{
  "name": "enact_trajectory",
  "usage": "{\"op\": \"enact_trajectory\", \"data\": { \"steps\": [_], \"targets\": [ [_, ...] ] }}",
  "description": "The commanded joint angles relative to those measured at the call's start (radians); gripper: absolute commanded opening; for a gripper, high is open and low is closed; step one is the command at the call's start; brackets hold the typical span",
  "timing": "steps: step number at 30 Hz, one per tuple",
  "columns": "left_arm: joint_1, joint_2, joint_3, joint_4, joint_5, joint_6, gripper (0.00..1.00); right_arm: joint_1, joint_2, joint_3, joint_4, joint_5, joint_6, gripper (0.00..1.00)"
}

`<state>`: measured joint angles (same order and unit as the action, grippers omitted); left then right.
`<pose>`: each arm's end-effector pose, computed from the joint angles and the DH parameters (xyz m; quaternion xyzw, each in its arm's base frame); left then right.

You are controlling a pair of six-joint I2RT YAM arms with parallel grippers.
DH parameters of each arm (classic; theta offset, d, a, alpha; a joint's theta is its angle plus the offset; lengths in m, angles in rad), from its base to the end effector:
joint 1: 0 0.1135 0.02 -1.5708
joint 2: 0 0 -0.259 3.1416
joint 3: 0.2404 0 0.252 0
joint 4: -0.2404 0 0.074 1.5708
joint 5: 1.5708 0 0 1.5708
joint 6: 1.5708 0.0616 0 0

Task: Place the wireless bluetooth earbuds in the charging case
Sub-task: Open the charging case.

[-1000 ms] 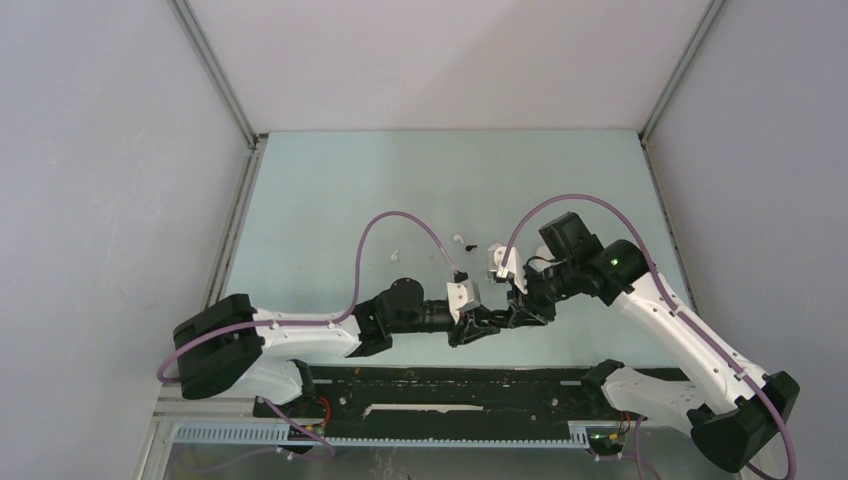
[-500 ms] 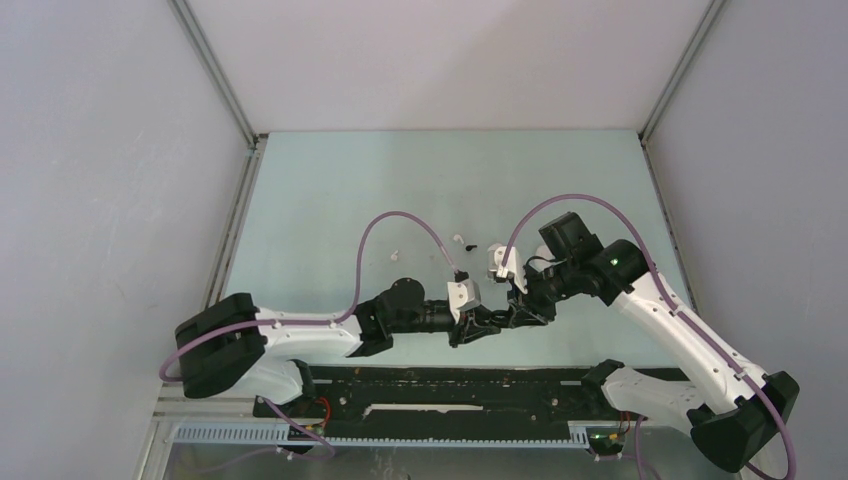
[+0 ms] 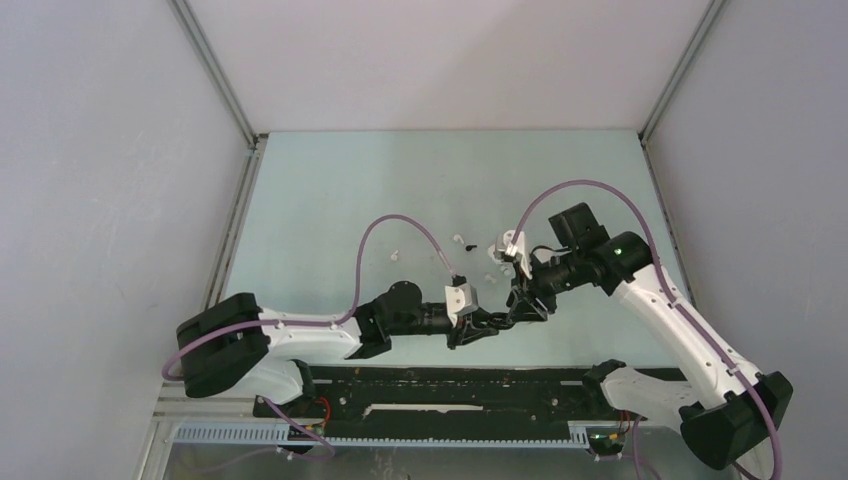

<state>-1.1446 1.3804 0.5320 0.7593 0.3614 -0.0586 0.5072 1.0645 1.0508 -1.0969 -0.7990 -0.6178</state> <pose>0.1079 -0.2903 0.2122 0.4789 0.5588 -0.4851 0.4723 0.1463 0.1318 0.2919 -0.5534 0.7115 0.3665 0.2307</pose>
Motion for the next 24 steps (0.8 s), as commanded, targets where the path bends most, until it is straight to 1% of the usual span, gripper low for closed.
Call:
{"op": "enact_trajectory", "data": {
  "steps": [1, 3, 6, 7, 9, 10, 12, 13, 24],
  "targets": [
    [-0.003, -0.035, -0.022, 0.044, -0.006, 0.048, 0.00, -0.064, 0.032, 0.066, 0.032, -0.125, 0.051, 0.42],
    [-0.003, -0.043, -0.026, 0.045, -0.007, 0.049, 0.00, -0.084, 0.044, 0.078, 0.030, -0.149, 0.057, 0.43],
    [-0.003, -0.047, -0.033, 0.055, -0.009, 0.045, 0.00, -0.089, 0.053, 0.083, 0.038, -0.144, 0.069, 0.43],
    [-0.003, -0.047, -0.035, 0.060, -0.010, 0.040, 0.00, -0.090, 0.053, 0.087, 0.022, -0.160, 0.059, 0.44],
    [-0.003, -0.045, -0.043, 0.077, -0.013, 0.026, 0.00, -0.090, 0.046, 0.095, -0.032, -0.216, -0.010, 0.52],
    [-0.003, -0.045, -0.047, 0.091, -0.012, 0.018, 0.00, -0.083, 0.040, 0.093, -0.043, -0.213, -0.025, 0.56],
    [-0.003, -0.046, -0.053, 0.118, -0.009, -0.001, 0.00, -0.063, 0.028, 0.093, -0.045, -0.165, -0.034, 0.63],
    [-0.003, -0.047, -0.050, 0.123, -0.004, -0.009, 0.00, -0.054, 0.024, 0.092, -0.047, -0.145, -0.038, 0.64],
    [-0.004, -0.076, -0.021, 0.120, 0.025, -0.057, 0.00, -0.035, 0.032, 0.060, -0.059, -0.116, -0.050, 0.66]
  ]
}}
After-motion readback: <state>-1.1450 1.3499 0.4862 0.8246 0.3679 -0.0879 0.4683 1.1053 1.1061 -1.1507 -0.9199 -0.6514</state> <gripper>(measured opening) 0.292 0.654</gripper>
